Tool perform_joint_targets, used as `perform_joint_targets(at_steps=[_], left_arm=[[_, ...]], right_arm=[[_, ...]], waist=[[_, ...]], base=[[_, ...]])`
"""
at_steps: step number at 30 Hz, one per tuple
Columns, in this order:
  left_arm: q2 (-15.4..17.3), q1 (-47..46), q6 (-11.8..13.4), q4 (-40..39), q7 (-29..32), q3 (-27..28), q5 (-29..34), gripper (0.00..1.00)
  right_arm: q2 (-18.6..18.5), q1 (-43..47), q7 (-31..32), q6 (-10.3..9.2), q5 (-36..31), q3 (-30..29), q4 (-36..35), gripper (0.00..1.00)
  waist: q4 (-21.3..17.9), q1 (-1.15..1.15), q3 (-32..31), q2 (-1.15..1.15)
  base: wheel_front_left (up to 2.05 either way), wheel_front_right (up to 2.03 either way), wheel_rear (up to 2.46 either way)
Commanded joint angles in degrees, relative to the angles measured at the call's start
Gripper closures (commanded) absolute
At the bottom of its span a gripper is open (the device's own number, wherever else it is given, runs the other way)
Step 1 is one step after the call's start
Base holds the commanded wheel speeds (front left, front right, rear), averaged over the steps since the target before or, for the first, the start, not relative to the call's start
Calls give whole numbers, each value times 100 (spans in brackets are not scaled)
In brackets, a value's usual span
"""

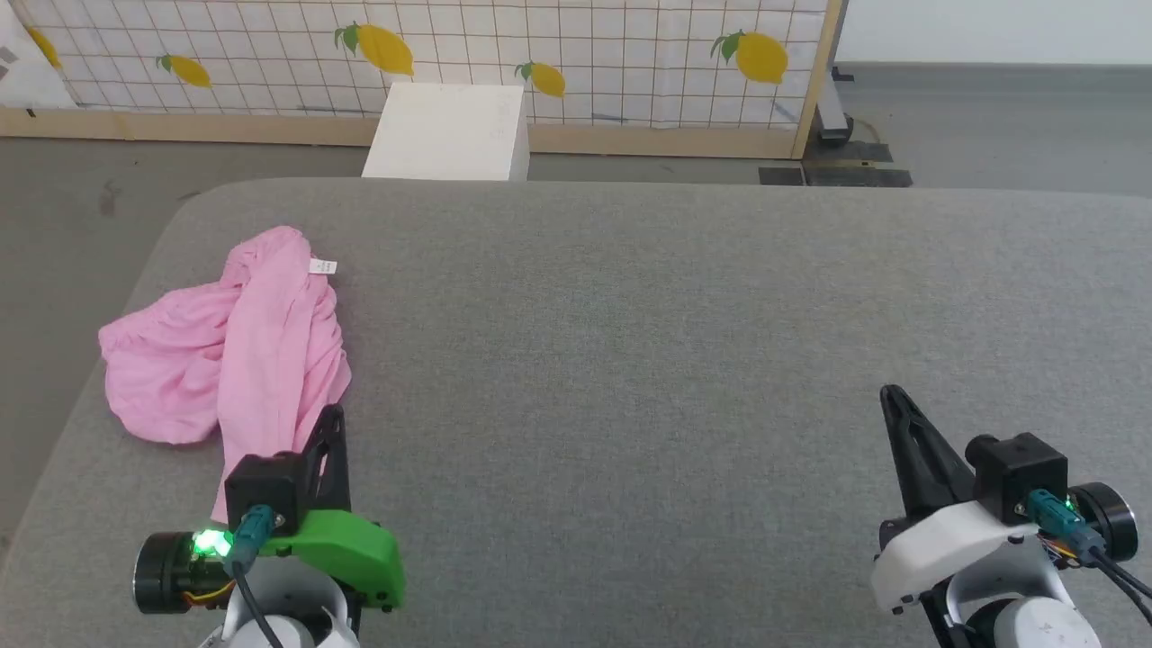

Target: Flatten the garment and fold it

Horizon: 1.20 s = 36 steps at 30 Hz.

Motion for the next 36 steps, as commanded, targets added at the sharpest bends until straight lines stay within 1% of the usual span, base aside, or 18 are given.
perform_joint_targets(at_steps=[1, 31, 32, 36], left_arm=[[-23, 83, -6, -17, 7, 24, 59, 100], [-23, 83, -6, -17, 7, 24, 59, 100], [0, 1, 0, 0, 0, 0, -1, 0], [1, 3, 2, 8, -15, -24, -33, 0]], right_arm=[[3, 48, -1, -8, -37, 10, -30, 100], [3, 48, -1, -8, -37, 10, -30, 100], [0, 0, 0, 1, 1, 1, 0, 0], [0, 8, -15, 1, 29, -6, 14, 0]], waist=[[0, 0, 0, 0], [0, 0, 0, 0], [0, 0, 0, 0], [0, 0, 0, 0]], base=[[0, 0, 0], [0, 0, 0], [0, 0, 0], [0, 0, 0]])
